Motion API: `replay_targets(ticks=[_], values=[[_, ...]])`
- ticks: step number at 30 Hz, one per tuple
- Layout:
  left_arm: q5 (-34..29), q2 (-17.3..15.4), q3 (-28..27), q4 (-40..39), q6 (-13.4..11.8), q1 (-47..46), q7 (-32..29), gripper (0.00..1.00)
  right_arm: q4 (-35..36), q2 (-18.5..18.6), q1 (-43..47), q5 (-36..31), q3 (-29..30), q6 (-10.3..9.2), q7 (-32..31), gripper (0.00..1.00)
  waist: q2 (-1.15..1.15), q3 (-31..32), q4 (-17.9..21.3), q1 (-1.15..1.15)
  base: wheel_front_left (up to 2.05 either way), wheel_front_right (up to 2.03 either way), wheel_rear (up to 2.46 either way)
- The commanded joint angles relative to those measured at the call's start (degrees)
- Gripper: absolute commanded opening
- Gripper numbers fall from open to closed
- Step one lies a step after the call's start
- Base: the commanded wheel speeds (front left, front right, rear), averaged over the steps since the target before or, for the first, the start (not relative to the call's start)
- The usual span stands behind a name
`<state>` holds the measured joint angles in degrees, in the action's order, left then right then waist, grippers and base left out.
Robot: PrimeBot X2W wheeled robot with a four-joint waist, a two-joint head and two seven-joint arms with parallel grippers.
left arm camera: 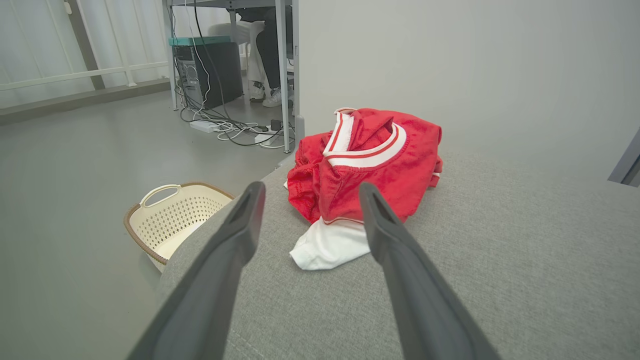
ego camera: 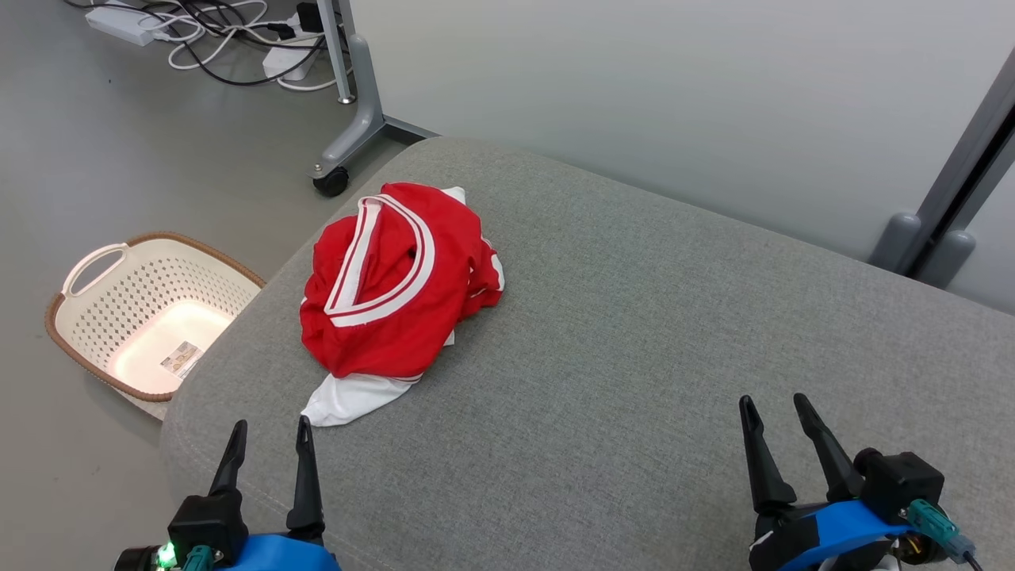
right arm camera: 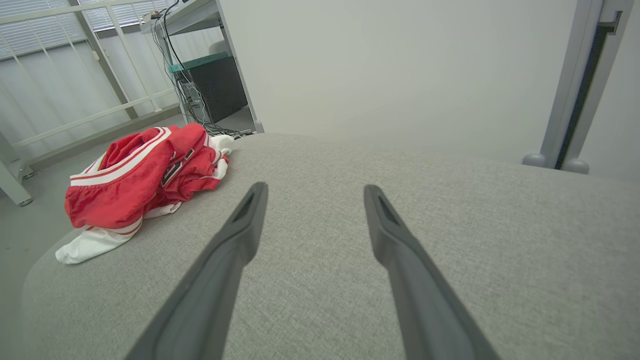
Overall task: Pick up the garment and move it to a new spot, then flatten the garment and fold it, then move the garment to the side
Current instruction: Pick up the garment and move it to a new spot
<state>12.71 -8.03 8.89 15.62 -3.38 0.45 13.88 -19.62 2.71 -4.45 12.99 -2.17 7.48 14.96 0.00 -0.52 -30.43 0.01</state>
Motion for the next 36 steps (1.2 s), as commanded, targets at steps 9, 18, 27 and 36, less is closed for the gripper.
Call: replay_targets(ticks=[9,18,27,36], values=[[6.0,-2.4,-2.5,-7.0,2.4,-5.2,-9.2,1.00,0.6,0.3,1.1,-0.7,1.7,0.02,0.3,1.00,0.00,-0.6,0.1,-0.01,0.00,0.00,0.00],[11.8,-9.6,-7.8,-9.2,3.8,-17.5,-23.5,1.00,2.5,0.3,-0.8,-1.6,1.0,0.02,-0.6,1.00,0.00,-4.6,5.3,-0.01,0.00,0.00,0.00],[14.7,-15.9,-11.6,-0.5,3.7,-25.0,-31.7,1.00,5.4,0.3,-2.8,-3.5,0.3,0.02,-1.8,1.00,0.00,-10.1,13.8,-0.01,0.00,0.00,0.00],[17.2,-18.8,-14.5,6.5,2.5,-25.4,-35.9,1.00,9.0,0.3,-4.1,-5.4,0.7,0.02,-3.1,1.00,0.00,-15.4,21.8,-0.01,0.00,0.00,0.00]])
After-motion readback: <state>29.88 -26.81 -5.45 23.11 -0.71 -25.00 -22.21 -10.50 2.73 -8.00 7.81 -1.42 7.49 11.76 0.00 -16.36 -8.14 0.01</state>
